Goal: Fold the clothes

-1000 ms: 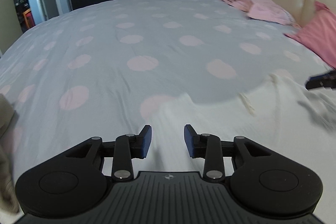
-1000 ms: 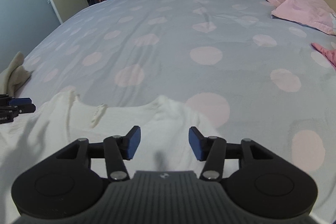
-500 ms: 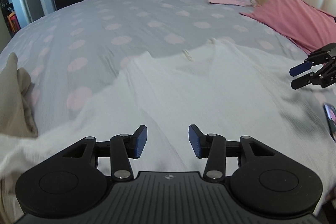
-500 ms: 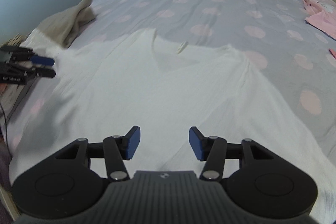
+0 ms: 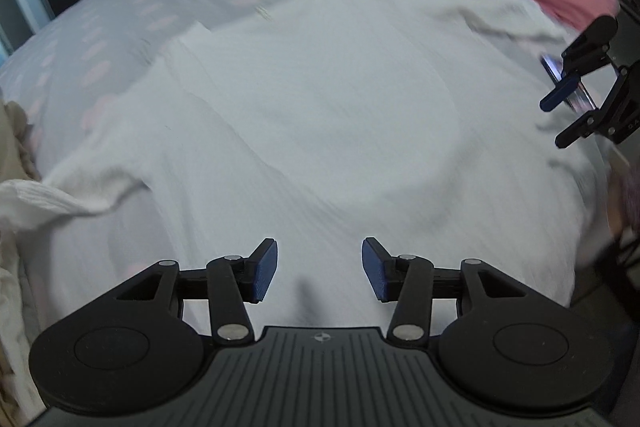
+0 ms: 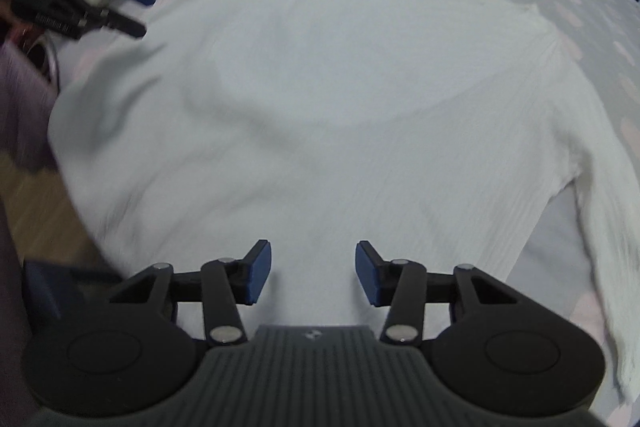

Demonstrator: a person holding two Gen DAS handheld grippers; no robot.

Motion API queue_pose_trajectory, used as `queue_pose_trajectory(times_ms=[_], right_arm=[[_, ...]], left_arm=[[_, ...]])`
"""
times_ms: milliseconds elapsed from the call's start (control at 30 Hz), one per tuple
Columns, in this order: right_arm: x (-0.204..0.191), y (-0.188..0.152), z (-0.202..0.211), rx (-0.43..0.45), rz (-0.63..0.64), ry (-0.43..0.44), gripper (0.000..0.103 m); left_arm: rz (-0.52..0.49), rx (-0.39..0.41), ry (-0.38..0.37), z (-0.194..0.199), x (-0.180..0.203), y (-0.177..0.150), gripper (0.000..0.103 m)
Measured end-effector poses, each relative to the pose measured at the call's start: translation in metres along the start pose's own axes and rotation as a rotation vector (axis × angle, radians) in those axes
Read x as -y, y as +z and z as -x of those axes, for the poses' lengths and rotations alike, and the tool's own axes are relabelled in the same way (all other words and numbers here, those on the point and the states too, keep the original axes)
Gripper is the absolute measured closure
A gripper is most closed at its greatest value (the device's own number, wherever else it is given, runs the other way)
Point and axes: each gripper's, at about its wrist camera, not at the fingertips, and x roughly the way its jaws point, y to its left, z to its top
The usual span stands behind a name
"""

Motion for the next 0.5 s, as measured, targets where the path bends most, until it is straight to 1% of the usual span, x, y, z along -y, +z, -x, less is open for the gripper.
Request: queue_pose_trajectory(times_ms=[167,233,300,400,500], right_arm=[[-0.029,-0.033,-0.002,-0.072,0.090,0.017,0.058],[-0.039,-0.045,-0.001,-0.101,0.128,0.015,0.058],[-0.044,-0.055,0.001,-0.134,0.166,0.006,0.058],[-0.045,-0.068,0.003,-0.173,0.186,-0.024,0.059],[-0.043,-0.071,0.006,-0.198,0.201,-0.060,0.059]], left_arm=[[-0.099,-0.019,-0.043,-0.001,0.031,-0.016,0.058],[-0.132,-0.046,-0.064,-0.003,0.044,-0.023,0.058],[-0.167,-0.071,-0.085,-0.006,0.056,-0.029,0.058],[-0.227,-0.100,-0.111,-0.010,0.074,-0.036,0.058],[-0.260,-0.112,-0.132,-0.011,0.086,-0.039,0.058]])
